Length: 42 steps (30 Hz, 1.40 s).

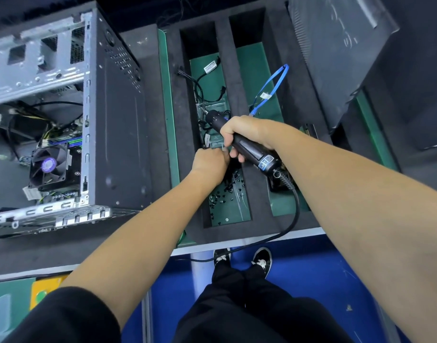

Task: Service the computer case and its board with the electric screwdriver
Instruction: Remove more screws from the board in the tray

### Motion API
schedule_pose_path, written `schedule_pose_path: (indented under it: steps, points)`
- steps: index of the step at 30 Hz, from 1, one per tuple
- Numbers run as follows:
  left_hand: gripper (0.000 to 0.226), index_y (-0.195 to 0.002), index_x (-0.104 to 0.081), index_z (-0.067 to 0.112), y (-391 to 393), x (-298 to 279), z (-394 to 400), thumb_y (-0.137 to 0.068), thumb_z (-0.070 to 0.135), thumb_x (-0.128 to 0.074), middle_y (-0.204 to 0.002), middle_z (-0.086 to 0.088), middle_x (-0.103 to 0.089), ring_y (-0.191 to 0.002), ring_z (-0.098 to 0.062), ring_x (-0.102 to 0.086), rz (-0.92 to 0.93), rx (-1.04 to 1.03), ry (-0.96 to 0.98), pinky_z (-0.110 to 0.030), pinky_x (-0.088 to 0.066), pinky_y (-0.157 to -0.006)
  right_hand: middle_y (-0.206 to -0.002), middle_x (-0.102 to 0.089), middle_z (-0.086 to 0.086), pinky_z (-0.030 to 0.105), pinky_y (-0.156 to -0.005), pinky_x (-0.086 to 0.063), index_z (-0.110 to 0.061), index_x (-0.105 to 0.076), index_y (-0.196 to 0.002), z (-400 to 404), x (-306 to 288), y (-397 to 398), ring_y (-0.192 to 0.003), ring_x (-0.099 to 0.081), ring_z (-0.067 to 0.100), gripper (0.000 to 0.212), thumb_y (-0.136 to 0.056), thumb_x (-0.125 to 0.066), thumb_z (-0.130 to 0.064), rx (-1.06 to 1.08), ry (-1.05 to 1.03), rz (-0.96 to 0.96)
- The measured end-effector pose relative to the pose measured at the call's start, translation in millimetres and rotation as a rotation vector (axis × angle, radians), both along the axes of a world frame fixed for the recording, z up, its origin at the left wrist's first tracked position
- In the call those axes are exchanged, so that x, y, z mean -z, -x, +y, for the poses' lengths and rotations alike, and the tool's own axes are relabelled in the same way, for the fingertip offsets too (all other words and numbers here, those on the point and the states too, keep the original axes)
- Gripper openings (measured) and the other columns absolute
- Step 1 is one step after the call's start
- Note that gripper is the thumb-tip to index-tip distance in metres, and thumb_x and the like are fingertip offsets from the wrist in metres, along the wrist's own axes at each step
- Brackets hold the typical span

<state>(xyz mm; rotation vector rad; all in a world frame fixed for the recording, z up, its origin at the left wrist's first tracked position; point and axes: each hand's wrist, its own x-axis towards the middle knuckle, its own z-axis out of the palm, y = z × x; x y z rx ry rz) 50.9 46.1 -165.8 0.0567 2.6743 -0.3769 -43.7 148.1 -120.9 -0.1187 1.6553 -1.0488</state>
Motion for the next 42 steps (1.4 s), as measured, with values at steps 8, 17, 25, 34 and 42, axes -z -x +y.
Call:
schedule_pose_path:
  steps: [8, 17, 25, 34, 42]
  points:
    - [0.027, -0.115, -0.055, 0.017, -13.8, -2.2, 1.7, -0.09, 0.011, -0.049, -0.11, 0.001, -0.062, -0.102, -0.022, -0.059, -0.039, 0.152, 0.115, -0.029, -0.033, -0.078, -0.068, -0.069, 0.018, 0.026, -0.047, -0.051, -0.003, -0.057, -0.083, 0.3, -1.3, -0.7, -0.046, -0.059, 0.027, 0.03, -0.057, -0.062, -0.015, 0.009, -0.029, 0.007]
    - [0.023, -0.109, -0.058, 0.018, -16.7, 0.9, 11.0, -0.09, 0.008, -0.049, -0.105, 0.002, -0.062, -0.097, -0.02, -0.06, -0.083, 0.175, 0.1, -0.028, -0.032, -0.069, -0.071, -0.071, 0.017, 0.029, -0.048, -0.052, -0.003, -0.058, -0.085, -1.6, 2.0, 0.7, -0.049, -0.062, 0.027, 0.034, -0.055, -0.064, -0.018, 0.0, -0.059, 0.012]
    - [0.022, -0.11, -0.058, 0.022, -20.9, 1.3, 14.8, -0.091, 0.015, -0.049, -0.109, 0.007, -0.061, -0.102, -0.017, -0.056, -0.202, 0.157, 0.176, -0.028, -0.03, -0.077, -0.07, -0.07, 0.017, 0.028, -0.047, -0.051, -0.004, -0.056, -0.087, -2.2, 2.5, 0.3, -0.047, -0.061, 0.027, 0.036, -0.054, -0.063, -0.016, 0.007, -0.049, 0.011]
    - [0.026, -0.117, -0.058, 0.017, -21.4, 3.9, 11.7, -0.095, 0.012, -0.045, -0.118, 0.002, -0.06, -0.11, -0.02, -0.056, -0.254, 0.244, 0.176, -0.028, -0.035, -0.082, -0.07, -0.07, 0.017, 0.027, -0.047, -0.051, -0.004, -0.056, -0.087, -1.7, 2.2, -0.3, -0.048, -0.062, 0.027, 0.034, -0.056, -0.063, -0.016, 0.009, -0.05, 0.012]
    - [0.03, -0.116, -0.058, 0.015, -24.9, 0.7, 10.2, -0.093, 0.002, -0.044, -0.116, 0.0, -0.061, -0.107, -0.023, -0.059, -0.171, 0.248, 0.089, -0.028, -0.036, -0.071, -0.07, -0.071, 0.017, 0.028, -0.047, -0.052, -0.005, -0.057, -0.085, -1.5, 3.2, -0.5, -0.047, -0.062, 0.028, 0.037, -0.052, -0.065, -0.019, 0.014, -0.058, 0.015]
